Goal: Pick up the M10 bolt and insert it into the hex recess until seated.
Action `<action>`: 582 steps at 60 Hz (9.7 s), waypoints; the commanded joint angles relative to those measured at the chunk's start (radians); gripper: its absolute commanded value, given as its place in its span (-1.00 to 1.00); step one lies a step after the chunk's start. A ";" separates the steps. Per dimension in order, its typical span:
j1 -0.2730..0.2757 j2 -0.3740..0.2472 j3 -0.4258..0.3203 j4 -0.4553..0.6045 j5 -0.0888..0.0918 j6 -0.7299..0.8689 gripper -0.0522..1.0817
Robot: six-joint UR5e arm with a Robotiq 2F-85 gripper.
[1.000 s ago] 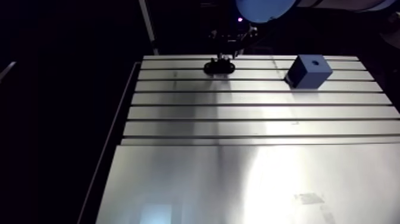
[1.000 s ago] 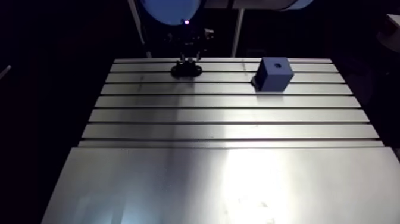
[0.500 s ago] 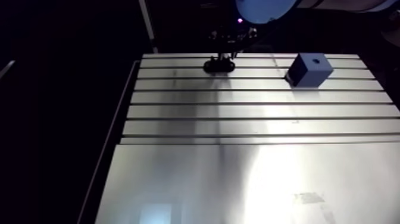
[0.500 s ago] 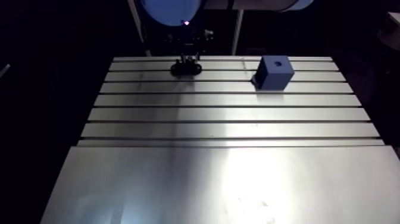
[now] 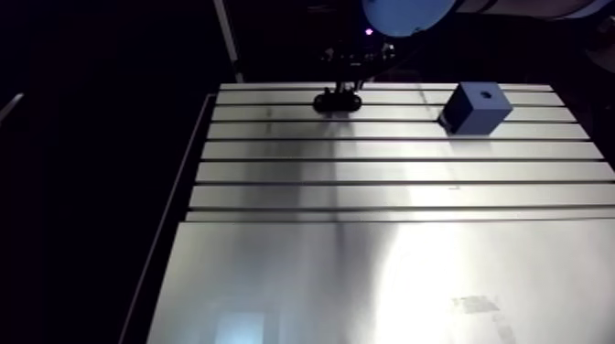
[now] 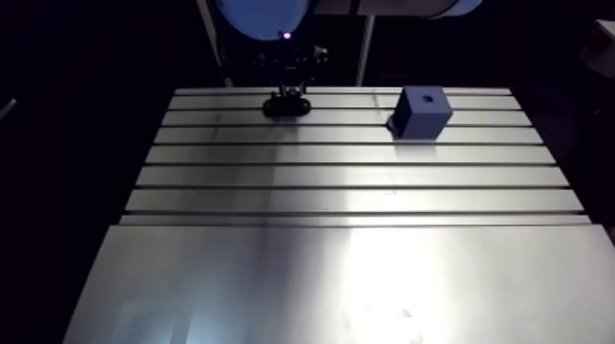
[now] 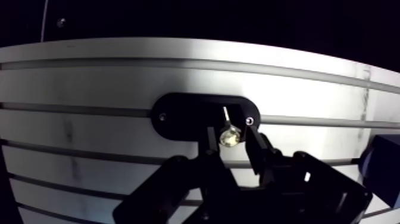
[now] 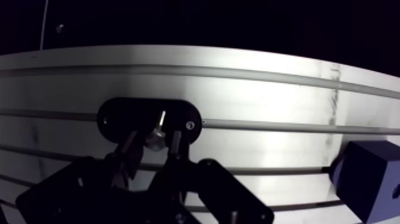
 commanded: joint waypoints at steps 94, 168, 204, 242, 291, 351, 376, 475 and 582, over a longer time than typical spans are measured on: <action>0.000 -0.002 0.004 -0.013 0.003 0.001 0.29; 0.000 -0.047 -0.006 -0.017 0.009 -0.017 0.51; -0.042 -0.221 -0.064 0.208 0.001 -0.244 0.71; -0.202 -0.291 -0.234 0.685 -0.018 -0.654 0.71; -0.331 -0.160 -0.307 0.705 -0.077 -0.764 0.82; -0.360 -0.081 -0.310 0.613 -0.070 -0.877 0.86; -0.368 -0.062 -0.286 0.575 -0.052 -0.876 0.86; -0.382 -0.050 -0.240 0.554 -0.054 -0.875 0.87; -0.381 -0.022 -0.235 0.553 -0.054 -0.872 0.87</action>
